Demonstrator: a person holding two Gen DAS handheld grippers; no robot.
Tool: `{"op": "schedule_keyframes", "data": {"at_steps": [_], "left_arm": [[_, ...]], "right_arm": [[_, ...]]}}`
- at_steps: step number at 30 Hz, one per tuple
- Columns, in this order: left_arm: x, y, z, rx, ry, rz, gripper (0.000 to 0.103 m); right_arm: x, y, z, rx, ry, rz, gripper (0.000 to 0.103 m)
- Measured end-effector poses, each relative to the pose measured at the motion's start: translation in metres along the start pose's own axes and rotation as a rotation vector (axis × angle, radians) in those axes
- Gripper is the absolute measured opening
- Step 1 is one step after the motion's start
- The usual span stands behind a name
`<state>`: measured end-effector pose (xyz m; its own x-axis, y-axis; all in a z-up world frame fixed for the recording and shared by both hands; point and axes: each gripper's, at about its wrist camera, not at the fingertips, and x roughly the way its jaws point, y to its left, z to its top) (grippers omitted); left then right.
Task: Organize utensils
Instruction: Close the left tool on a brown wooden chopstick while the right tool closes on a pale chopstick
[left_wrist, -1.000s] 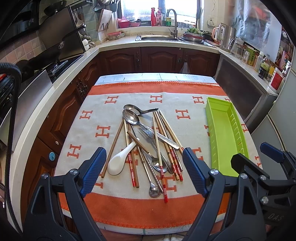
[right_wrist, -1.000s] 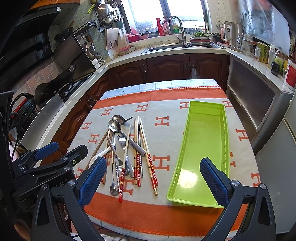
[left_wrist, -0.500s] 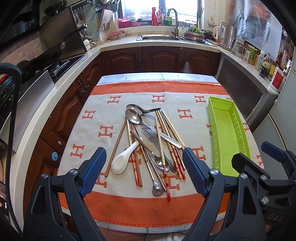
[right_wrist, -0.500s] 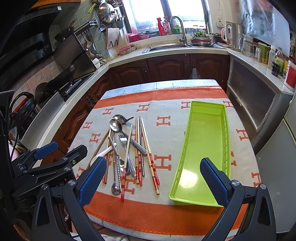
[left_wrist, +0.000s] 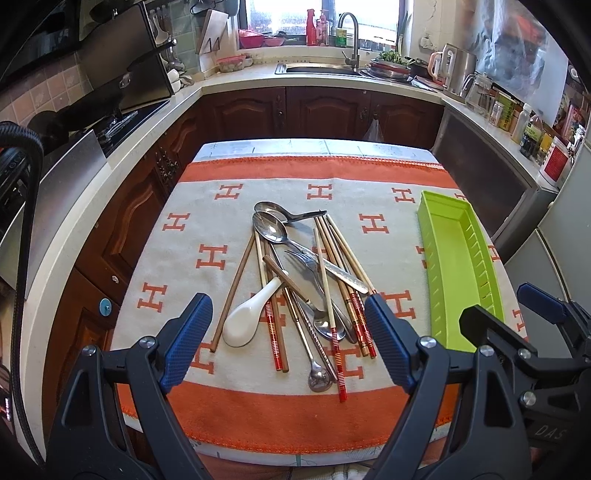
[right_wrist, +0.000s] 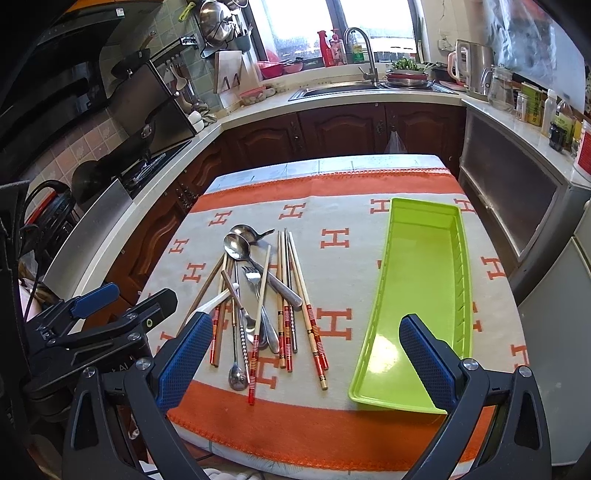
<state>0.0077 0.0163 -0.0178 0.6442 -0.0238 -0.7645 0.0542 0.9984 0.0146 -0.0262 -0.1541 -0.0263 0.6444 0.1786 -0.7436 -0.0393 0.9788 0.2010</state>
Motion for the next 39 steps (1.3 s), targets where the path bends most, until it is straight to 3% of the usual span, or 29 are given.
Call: {"op": "schedule_keyframes", "data": {"at_steps": [9,13,18,24,31,39], "left_arm": [[0.026,0.034,0.011,-0.075,0.035,-0.015,0.082],[0.040,0.058,0.016,-0.096,0.033,-0.012,0.082],[0.061,0.082,0.015,-0.094,0.068,-0.017,0.082],[0.094,0.110,0.010,-0.136,0.125,-0.069,0.082],[0.137,0.131,0.006,-0.151,0.167,-0.054,0.064],[0.180,0.134,0.008,-0.152,0.219,-0.077,0.058]], "right_arm": [[0.021,0.012,0.010,-0.039,0.037,0.024,0.099],[0.033,0.016,0.018,-0.053,0.044,0.052,0.083],[0.063,0.023,0.027,-0.101,0.076,0.046,0.073],[0.108,0.036,0.031,-0.128,0.145,0.109,0.059],[0.163,0.051,0.024,-0.133,0.224,0.165,0.042],[0.206,0.052,0.025,-0.083,0.263,0.173,0.030]]}}
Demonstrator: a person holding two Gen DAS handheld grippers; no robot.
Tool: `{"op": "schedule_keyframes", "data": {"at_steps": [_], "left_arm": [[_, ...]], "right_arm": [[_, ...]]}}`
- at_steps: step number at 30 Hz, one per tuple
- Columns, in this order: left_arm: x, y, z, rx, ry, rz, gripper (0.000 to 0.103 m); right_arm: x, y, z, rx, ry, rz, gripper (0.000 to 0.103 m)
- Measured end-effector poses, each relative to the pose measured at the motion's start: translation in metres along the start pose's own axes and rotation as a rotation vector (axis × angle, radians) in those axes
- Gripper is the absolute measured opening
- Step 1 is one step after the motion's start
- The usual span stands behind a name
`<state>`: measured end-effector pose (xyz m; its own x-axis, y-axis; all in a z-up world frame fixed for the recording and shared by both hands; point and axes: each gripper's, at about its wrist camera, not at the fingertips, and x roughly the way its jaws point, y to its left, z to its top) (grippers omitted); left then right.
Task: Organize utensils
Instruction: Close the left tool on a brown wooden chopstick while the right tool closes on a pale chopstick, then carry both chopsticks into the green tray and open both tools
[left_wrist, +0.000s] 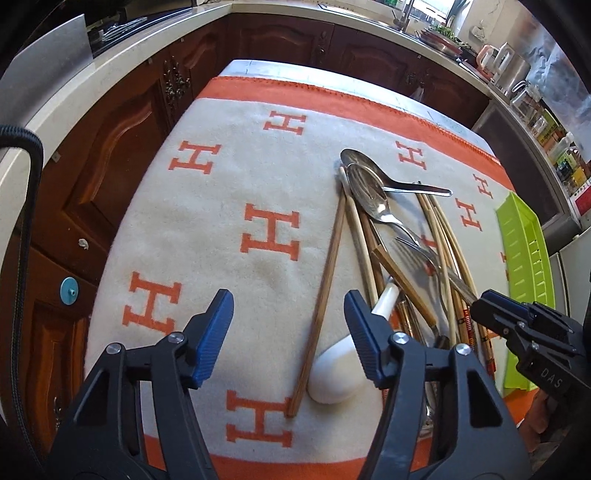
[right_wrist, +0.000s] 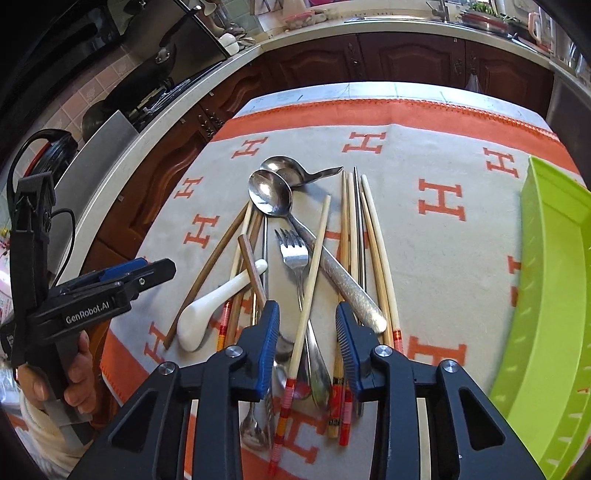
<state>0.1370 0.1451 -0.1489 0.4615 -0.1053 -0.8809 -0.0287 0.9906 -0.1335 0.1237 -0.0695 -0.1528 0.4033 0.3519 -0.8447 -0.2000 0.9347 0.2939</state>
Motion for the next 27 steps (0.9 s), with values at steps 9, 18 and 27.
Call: {"op": "schedule_keyframes", "data": {"at_steps": [9,18,27], "left_arm": [[0.028,-0.011,0.008,0.030,0.044,-0.011,0.054],[0.049,-0.025,0.014,0.063,0.050,0.061,0.051],[0.048,-0.020,0.016,0.037,0.034,0.019,0.006]], "right_arm": [[0.038,-0.002,0.011,0.033,0.058,0.010,0.021],[0.052,0.000,0.010,0.031,0.071,0.016,0.008],[0.045,-0.005,0.008,0.053,0.042,0.035,0.006]]}}
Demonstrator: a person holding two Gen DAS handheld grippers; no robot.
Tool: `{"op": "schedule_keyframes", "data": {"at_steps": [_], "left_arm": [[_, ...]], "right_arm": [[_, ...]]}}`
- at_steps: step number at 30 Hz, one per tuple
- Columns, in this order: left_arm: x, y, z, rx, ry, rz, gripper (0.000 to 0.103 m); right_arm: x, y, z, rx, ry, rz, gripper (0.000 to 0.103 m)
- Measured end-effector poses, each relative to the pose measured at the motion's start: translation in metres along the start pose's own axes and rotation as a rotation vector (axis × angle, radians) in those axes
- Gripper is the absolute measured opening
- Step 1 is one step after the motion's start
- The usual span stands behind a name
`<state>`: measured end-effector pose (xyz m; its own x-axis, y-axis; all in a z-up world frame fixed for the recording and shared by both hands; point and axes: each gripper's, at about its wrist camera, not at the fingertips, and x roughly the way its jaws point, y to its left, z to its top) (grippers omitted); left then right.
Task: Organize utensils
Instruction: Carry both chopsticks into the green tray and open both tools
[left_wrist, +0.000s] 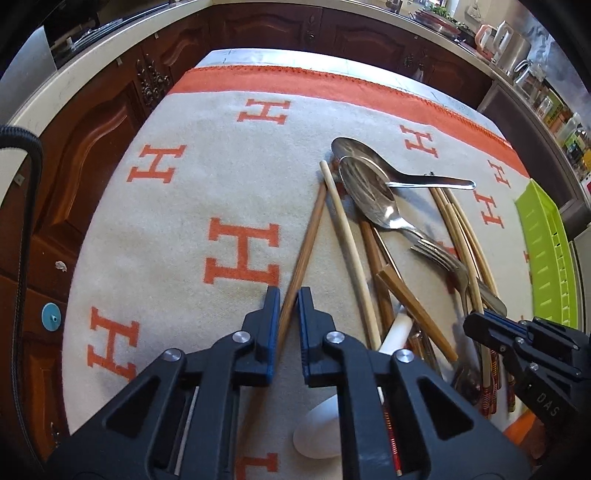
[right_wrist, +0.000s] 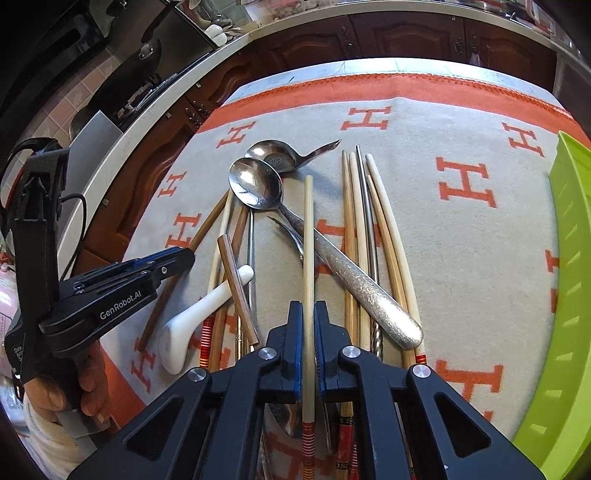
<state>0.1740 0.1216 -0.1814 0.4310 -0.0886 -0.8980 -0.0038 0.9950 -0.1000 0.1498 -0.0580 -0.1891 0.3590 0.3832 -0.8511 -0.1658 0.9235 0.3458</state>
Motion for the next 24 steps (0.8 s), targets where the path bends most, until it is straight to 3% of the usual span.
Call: {"op": "schedule_keyframes", "data": {"at_steps": [7,14,20,24], "left_arm": [[-0.015,0.012,-0.015,-0.062,-0.002,-0.020,0.004],[-0.059,0.011,-0.035,-0.075,-0.048,-0.062,0.004],[-0.110,-0.030,-0.043,0.009,-0.099,-0.168,0.004],[-0.134,-0.081,-0.042,0.094,-0.113,-0.256,0.004]], "right_arm": [[-0.022,-0.001,-0.006,0.017,-0.023,0.045,0.006],[-0.053,-0.004,-0.019,0.038,-0.054,0.085,0.006],[-0.090,-0.027,-0.027,0.102,-0.105,0.106,0.006],[-0.121,-0.053,-0.030,0.155,-0.147,0.093,0.006]]}}
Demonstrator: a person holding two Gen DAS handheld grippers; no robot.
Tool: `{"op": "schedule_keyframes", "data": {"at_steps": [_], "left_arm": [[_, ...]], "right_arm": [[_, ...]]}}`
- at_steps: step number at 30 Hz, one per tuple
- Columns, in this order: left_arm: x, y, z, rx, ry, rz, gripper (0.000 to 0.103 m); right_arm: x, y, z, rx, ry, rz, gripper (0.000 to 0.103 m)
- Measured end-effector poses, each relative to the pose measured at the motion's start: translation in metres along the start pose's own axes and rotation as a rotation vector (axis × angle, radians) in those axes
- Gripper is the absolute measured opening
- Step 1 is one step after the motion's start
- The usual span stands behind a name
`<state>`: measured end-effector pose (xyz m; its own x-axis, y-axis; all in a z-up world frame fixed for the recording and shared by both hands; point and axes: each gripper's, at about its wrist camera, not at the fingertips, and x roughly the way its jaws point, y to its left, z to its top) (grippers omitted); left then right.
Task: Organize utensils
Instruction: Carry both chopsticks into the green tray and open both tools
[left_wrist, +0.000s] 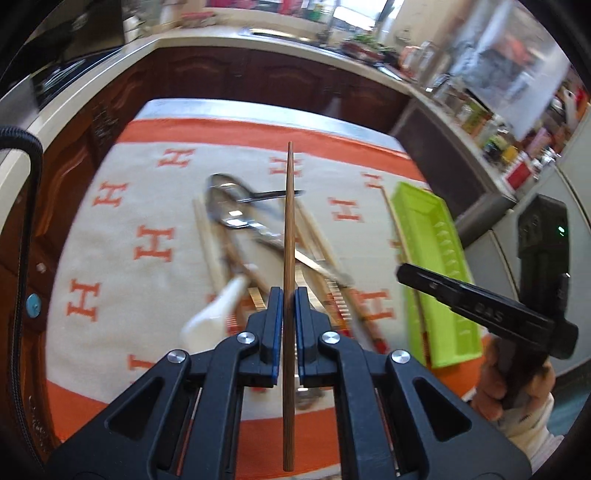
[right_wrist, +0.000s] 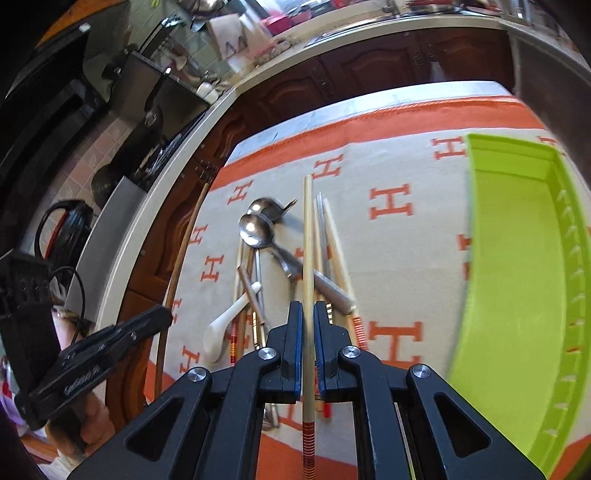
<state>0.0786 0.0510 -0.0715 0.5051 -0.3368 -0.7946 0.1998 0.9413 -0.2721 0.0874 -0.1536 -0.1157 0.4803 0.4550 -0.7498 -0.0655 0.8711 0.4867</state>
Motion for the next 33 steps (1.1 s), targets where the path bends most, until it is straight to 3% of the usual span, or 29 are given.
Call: {"op": "schedule_keyframes", "data": {"at_steps": [8,13,21,24,26,33], "left_arm": [[0.027,-0.101,0.020,0.086,0.036,-0.122,0.004],[0.059,-0.153,0.026,0.103,0.092,-0.166,0.004],[0.115,-0.181,0.018,0.122,0.164,-0.158,0.004],[0.125,-0.182,0.016,0.134,0.178,-0.143,0.004],[0.127,-0.181,0.014,0.141,0.188,-0.132,0.004],[0.113,-0.169,0.012,0.175,0.145,-0.063,0.004]], "right_arm": [[-0.081,-0.068,0.022,0.098,-0.124,-0.095,0.006],[-0.108,-0.114,0.033,0.141,-0.145,-0.153,0.006],[-0.100,-0.167,0.036,0.171,-0.096,-0.188,0.006],[-0.092,-0.179,0.033,0.177,-0.078,-0.209,0.017],[-0.092,-0.184,0.034,0.173,-0.083,-0.215,0.035],[-0.073,-0.164,0.028,0.155,-0.087,-0.234,0.037]]}}
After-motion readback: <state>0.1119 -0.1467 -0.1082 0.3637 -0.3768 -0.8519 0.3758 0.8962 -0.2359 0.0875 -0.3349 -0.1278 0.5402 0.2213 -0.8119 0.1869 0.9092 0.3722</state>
